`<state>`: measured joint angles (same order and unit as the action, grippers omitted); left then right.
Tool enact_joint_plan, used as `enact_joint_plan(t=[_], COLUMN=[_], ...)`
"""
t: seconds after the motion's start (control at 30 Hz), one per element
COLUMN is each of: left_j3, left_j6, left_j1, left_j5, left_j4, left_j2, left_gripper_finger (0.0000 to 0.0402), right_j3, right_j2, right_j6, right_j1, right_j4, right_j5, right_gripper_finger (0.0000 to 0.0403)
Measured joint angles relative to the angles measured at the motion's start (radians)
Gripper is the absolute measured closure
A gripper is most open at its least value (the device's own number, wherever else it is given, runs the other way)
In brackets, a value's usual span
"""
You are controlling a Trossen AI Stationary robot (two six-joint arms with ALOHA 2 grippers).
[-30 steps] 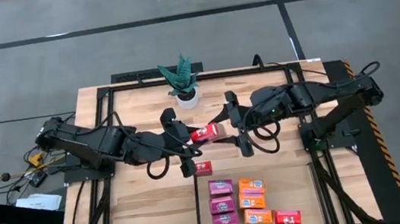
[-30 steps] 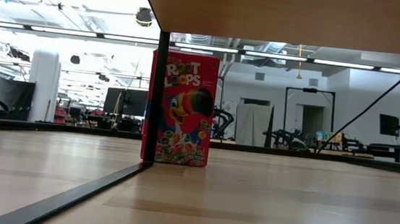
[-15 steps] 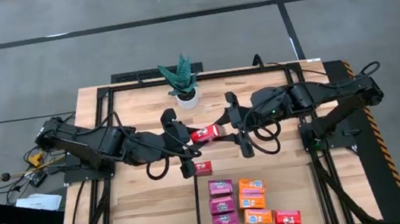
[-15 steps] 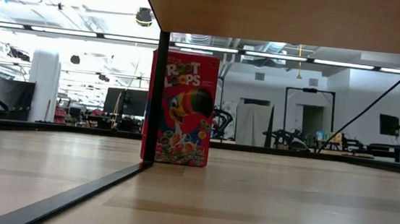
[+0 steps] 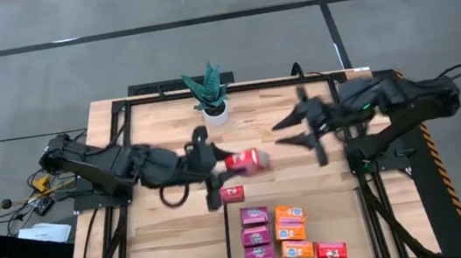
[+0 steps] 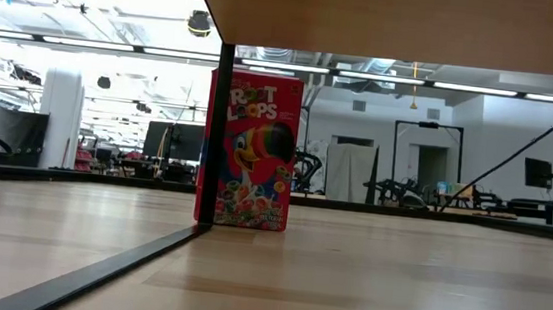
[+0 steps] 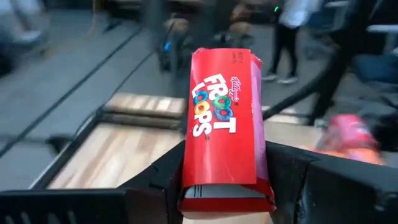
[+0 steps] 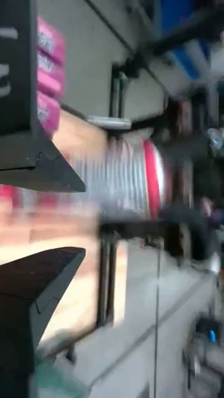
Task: Stack cereal on shelf
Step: Put the red cereal box on the middle right shelf
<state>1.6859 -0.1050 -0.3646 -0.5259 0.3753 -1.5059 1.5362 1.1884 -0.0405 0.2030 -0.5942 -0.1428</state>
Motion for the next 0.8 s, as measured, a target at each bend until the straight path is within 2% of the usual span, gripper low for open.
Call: enact_joint_plan(t=[0.07, 0.23, 0.37, 0.47, 0.67, 0.8], left_j3=[0.002, 0.002, 0.002, 0.002, 0.002, 0.002], left_j6=[0.028, 0.062, 0.065, 0.065, 0.051, 0.053], left_j1=[-0.005, 0.003, 0.003, 0.005, 0.005, 0.007], left_j5=[0.013, -0.019, -0.037, -0.051, -0.116, -0.130], left_j4=[-0.056, -0.050, -0.055, -0.042, 0.023, 0.021], left_j2=[-0.005, -0.003, -0.003, -0.004, -0.004, -0.004], left_gripper_finger=[0.0257, 0.0257, 0.0257, 0.0257, 0.0257, 0.0257], right_j3=[0.005, 0.000, 0.001, 0.001, 0.001, 0.001], right_j2=[-0.028, -0.032, -0.025, 0.000, 0.053, 0.094], right_j6=[-0.008, -0.012, -0.009, 0.032, 0.042, 0.049], right_j1=[0.004, 0.025, 0.054, 0.066, 0.064, 0.054], right_j4=[0.009, -0.016, -0.023, -0.031, 0.008, 0.047], right_j5=[-0.003, 0.008, 0.005, 0.002, -0.017, -0.018], right_gripper_finger=[0.0232, 0.0249, 0.0241, 0.0210, 0.0121, 0.0084])
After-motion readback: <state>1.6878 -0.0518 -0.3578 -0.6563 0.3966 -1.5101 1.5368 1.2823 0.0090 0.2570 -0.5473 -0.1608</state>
